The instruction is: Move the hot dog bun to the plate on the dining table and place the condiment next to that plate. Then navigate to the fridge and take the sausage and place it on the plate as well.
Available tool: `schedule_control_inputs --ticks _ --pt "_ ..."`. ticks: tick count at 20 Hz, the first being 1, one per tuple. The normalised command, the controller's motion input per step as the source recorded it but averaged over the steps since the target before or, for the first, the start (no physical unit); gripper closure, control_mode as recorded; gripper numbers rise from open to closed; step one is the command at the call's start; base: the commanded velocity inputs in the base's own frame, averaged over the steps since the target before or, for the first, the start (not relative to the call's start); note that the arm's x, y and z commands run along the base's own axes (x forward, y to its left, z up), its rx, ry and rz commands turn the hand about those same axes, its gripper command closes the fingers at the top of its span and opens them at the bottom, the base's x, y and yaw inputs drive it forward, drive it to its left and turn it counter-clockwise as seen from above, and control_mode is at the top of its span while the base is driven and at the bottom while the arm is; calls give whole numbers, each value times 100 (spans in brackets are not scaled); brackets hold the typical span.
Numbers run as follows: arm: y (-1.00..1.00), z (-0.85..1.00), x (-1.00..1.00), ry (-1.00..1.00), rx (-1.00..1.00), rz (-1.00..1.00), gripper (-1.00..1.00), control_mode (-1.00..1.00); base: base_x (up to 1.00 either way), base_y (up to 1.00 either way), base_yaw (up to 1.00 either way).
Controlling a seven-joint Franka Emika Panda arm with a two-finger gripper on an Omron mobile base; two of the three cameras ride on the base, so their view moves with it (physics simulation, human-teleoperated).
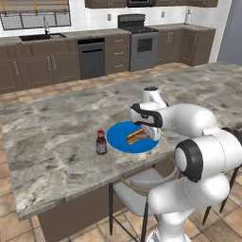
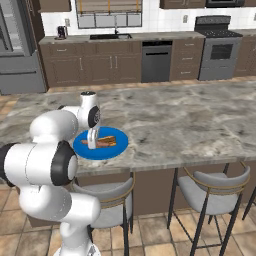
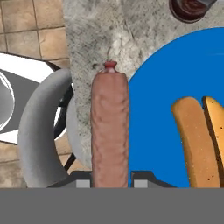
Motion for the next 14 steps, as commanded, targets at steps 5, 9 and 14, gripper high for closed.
schedule_control_inputs --ticks 5,9,14 --pt "-4 -10 32 -8 0 0 100 -100 0 0 0" --pt "0 -17 21 -8 0 0 100 -100 0 0 0" --pt "0 -15 4 -10 0 0 100 -100 0 0 0"
